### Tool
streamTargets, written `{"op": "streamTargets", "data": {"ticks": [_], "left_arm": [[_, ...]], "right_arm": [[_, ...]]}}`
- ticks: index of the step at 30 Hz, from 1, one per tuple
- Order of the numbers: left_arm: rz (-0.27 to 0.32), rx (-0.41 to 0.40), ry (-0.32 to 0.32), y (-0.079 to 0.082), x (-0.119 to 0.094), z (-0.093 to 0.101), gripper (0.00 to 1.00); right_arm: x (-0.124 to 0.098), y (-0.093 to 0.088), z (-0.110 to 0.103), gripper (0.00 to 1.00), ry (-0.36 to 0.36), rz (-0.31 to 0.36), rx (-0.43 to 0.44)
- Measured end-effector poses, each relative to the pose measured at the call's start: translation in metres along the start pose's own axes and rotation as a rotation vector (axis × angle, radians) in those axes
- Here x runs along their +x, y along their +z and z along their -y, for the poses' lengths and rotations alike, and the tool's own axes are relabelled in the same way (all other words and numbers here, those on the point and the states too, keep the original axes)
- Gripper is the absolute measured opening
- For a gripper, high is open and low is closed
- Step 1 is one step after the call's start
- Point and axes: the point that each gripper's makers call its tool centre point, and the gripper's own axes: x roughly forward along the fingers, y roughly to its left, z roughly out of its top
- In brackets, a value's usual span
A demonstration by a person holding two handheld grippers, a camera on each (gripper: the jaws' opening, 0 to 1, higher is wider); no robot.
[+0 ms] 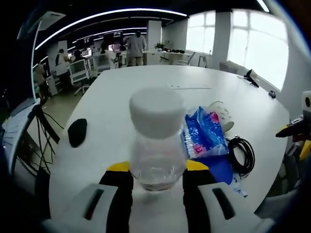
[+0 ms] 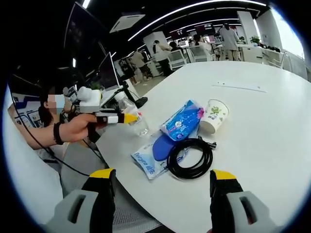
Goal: Arrange the tabletop items into an orderly group along one side of the table until the central work area is clear of visible clutter.
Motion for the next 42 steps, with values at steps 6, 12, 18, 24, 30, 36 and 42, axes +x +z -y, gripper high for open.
{"op": "streamTargets", "data": {"ticks": [6, 12, 18, 24, 30, 36, 42], "left_arm": [[0.012, -0.023, 0.028, 0.007, 0.007, -0.007, 0.39], [0.027, -0.046, 0.048, 0.015, 0.018, -0.017, 0.39], [0.036, -0.071, 0.075, 0.022, 0.031, -0.031, 0.39], [0.042, -0.102, 0.102, 0.031, 0.041, -0.045, 0.39], [0.05, -0.136, 0.127, 0.041, 0.05, -0.059, 0.39], [0.062, -0.175, 0.152, 0.048, 0.057, -0.071, 0.39], [0.086, -0.224, 0.19, 0.054, 0.061, -0.079, 0.4]], "right_arm": [[0.002, 0.005, -0.003, 0.82, 0.003, -0.032, -0.026], [0.009, 0.013, -0.01, 0.82, 0.004, -0.046, -0.052], [0.015, 0.017, -0.015, 0.82, 0.003, -0.038, -0.047], [0.015, 0.016, -0.014, 0.82, 0.002, -0.042, -0.046], [0.011, 0.013, -0.011, 0.82, -0.005, -0.047, -0.038], [0.009, 0.013, -0.008, 0.82, -0.013, -0.046, -0.033], [0.005, 0.01, -0.006, 0.82, -0.021, -0.048, -0.027]]}}
